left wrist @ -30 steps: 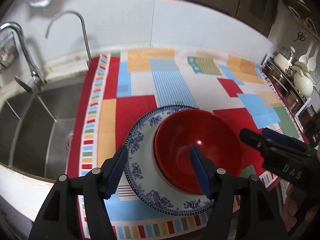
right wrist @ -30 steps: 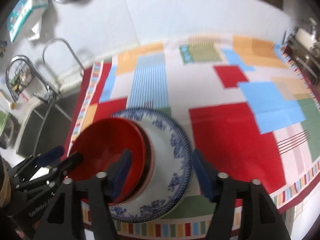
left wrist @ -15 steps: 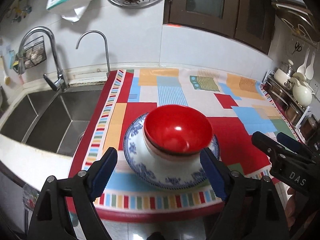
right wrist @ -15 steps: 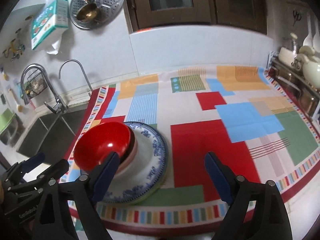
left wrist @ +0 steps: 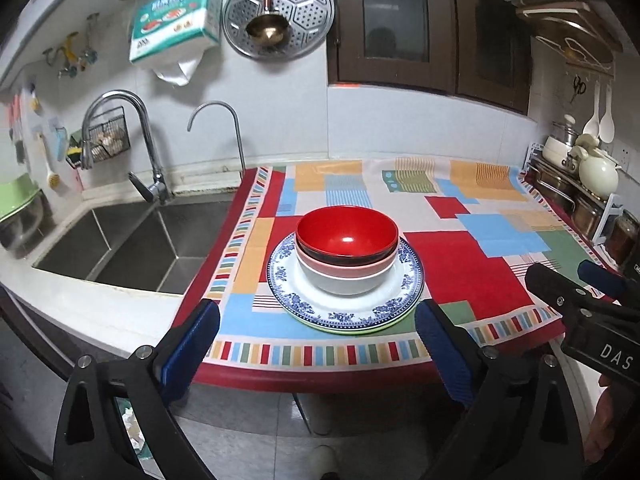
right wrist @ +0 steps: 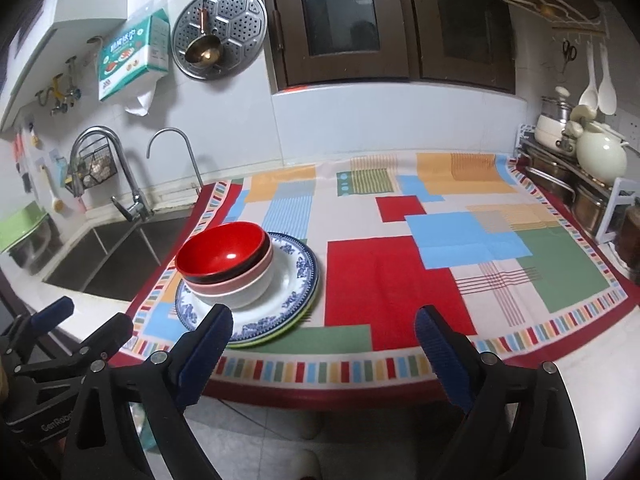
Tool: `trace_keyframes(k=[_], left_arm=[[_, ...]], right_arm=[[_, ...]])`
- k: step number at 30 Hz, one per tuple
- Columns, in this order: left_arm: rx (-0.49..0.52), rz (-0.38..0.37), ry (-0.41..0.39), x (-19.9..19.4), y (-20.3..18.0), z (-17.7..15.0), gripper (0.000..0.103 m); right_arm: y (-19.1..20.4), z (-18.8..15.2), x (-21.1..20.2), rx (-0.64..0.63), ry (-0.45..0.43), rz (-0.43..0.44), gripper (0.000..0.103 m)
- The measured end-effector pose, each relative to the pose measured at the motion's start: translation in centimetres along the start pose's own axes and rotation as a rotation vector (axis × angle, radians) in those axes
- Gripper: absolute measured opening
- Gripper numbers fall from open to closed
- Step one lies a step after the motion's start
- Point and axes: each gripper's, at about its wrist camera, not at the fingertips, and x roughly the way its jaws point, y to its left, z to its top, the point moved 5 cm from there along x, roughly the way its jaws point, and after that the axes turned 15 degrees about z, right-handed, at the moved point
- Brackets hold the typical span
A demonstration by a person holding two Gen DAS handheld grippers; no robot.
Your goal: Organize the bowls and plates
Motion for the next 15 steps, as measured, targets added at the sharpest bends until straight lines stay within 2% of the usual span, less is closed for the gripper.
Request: trace_keyframes(k=[15], left_arm=[[-0.025, 0.0, -0.057, -5.2, 0.1, -1.9, 0.103]], right_arm=[[-0.1, -2.2, -6.1, 0.016, -0.065, -0.024, 0.093]])
